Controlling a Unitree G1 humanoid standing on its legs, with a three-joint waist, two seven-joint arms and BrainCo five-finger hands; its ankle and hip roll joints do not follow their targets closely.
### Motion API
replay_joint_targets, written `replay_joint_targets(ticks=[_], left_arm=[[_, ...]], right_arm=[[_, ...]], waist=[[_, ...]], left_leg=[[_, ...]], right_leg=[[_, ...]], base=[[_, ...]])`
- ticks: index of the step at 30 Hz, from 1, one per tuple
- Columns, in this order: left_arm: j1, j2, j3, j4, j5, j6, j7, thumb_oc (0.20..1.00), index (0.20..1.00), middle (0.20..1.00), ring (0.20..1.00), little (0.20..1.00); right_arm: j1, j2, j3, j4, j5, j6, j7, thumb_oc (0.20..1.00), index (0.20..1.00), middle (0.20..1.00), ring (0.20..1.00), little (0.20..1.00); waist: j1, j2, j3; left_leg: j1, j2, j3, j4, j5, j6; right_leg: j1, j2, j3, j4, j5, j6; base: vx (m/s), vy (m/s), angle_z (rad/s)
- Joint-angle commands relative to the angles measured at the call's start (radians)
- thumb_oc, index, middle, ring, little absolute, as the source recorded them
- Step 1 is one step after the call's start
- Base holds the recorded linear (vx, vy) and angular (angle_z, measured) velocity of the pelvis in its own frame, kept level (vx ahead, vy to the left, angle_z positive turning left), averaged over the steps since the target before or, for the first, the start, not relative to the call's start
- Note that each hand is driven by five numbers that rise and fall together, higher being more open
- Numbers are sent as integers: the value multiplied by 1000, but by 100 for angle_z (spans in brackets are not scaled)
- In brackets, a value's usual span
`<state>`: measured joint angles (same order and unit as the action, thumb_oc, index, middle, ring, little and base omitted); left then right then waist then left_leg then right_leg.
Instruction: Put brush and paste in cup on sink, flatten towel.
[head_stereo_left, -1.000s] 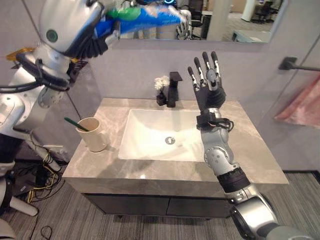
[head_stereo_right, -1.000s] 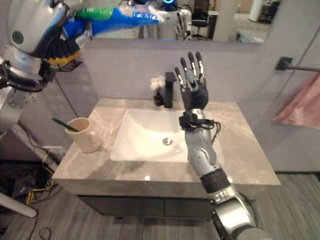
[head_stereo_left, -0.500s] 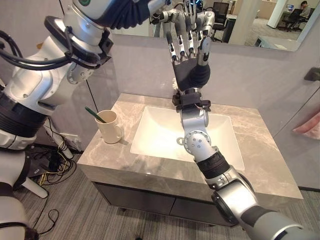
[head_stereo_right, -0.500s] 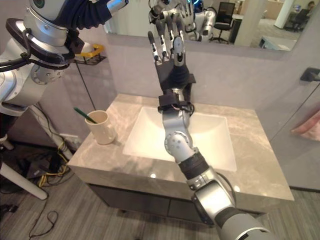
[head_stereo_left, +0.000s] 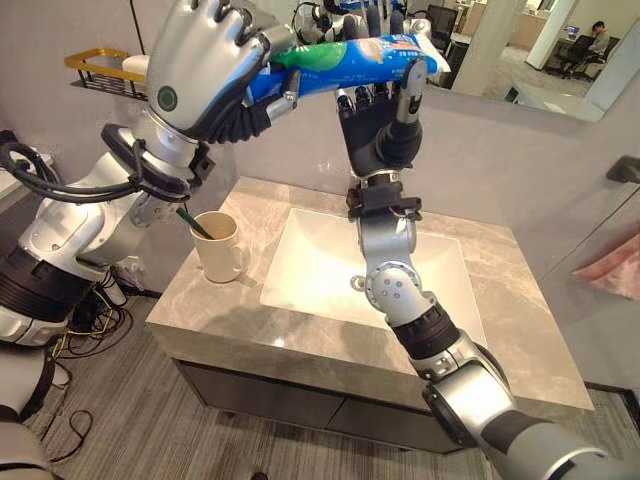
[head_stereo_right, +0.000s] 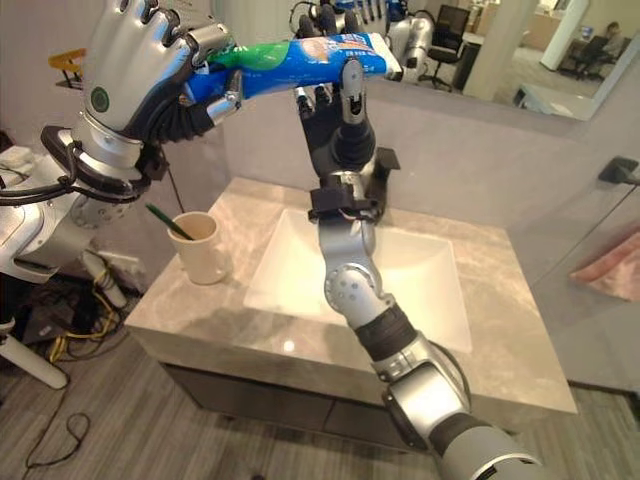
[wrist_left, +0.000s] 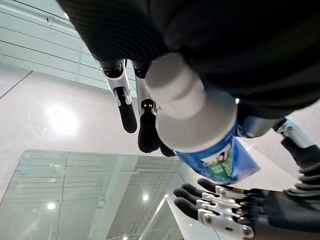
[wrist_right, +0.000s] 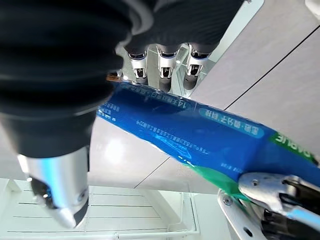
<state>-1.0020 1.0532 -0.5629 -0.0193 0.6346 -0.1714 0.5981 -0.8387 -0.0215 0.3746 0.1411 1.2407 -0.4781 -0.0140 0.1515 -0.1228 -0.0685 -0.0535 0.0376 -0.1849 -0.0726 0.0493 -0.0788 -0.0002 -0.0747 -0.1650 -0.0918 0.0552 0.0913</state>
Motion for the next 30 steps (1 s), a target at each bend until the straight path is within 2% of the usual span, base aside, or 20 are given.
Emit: replay_joint_targets(ticks=[1,8,17,28,29,30], left_arm=[[-38,7,72,62,-46,9,-19,200,200,200,200,200],[-4,-12,63,48,-52,-5,-41,200,200,200,200,200],[80,-92,99,35,-111,-25,-65,200,200,200,200,200],[213,-195,154,8,-146,-26,-91,200,200,200,200,200],[225,-204,160,8,-149,-26,-93,200,200,200,200,200],[227,-204,161,8,-148,-26,-93,200,200,200,200,200]], right_arm=[[-52,-21,-55,-66,-35,-45,23,1000,1000,1000,1000,1000],[-56,-2,-43,-72,-28,-53,17,1000,1000,1000,1000,1000],[-73,48,-62,-60,-36,-79,-31,1000,1000,1000,1000,1000],[-21,97,-94,-152,-17,-113,-42,1000,1000,1000,1000,1000],[-16,99,-93,-156,-21,-112,-48,918,918,918,918,918],[-15,99,-92,-156,-22,-112,-49,740,740,740,740,740]], waist=[[9,27,-15],[9,23,-14],[6,23,-12],[2,33,-19],[0,33,-20],[0,34,-21]], left_leg=[[39,-49,-17,-15,-55,69],[42,-49,-21,-15,-56,69],[50,-47,-17,-15,-61,70],[70,-41,-3,-15,-69,73],[70,-40,0,-15,-70,72],[70,-40,0,-15,-70,72]], right_leg=[[63,-45,13,5,-35,39],[65,-45,10,5,-39,37],[70,-44,13,5,-44,31],[79,-39,28,5,-50,24],[79,-39,29,5,-50,23],[79,-39,30,5,-50,23]], base=[[0,0,0],[0,0,0],[0,0,0],[-1,-3,-4],[0,0,0],[0,0,0]])
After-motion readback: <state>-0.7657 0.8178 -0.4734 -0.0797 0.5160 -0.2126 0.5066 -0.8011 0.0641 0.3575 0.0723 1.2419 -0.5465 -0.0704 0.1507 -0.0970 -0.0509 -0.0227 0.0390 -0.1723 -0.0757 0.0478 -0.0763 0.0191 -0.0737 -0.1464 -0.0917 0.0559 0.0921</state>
